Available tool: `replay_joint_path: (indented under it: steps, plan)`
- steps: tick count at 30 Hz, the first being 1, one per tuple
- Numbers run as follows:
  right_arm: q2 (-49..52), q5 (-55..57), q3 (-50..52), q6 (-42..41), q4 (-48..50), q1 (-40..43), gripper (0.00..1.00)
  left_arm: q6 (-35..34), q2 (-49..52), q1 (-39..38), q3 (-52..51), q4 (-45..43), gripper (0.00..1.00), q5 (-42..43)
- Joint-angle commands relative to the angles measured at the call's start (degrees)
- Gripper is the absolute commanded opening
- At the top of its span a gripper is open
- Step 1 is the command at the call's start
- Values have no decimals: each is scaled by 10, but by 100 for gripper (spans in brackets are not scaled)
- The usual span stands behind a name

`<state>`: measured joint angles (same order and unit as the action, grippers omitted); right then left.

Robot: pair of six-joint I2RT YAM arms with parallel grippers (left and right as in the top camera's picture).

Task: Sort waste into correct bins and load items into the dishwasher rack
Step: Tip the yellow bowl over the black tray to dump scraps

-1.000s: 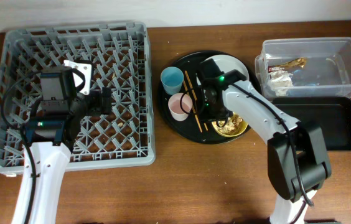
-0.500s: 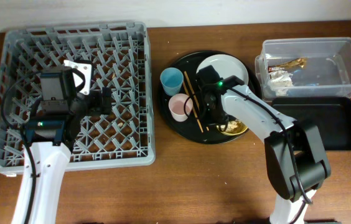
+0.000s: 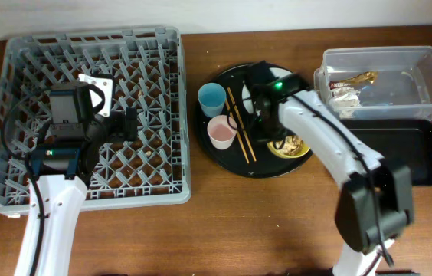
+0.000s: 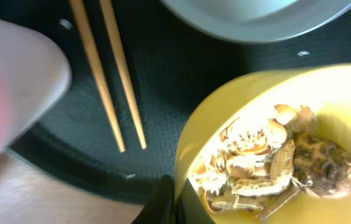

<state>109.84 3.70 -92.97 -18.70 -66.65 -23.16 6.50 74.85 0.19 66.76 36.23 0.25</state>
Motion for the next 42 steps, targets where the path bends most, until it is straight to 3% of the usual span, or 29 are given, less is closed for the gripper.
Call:
replay_joint_path:
  steps: [1, 11, 17, 23, 29, 38, 42]
  plan:
    - [-82, -53, -28, 31, -21, 46, 4, 9, 0, 0, 10, -1, 99, 6]
    - [-150, -273, -8, 213, -108, 323, 4, 9, 0, 0, 10, -1, 99, 6]
    - [-150, -406, 60, 291, -70, 470, 4, 9, 0, 0, 10, -1, 99, 6]
    - [-143, -518, 141, 334, 17, 553, 4, 9, 0, 0, 10, -1, 99, 6]
    - [-103, -657, 231, 336, 139, 616, 4, 9, 0, 0, 10, -1, 99, 6]
    - [-54, -848, 254, 361, 139, 688, 4, 9, 0, 0, 10, -1, 99, 6]
    - [-34, -878, 254, 294, 140, 739, 4, 9, 0, 0, 10, -1, 99, 6]
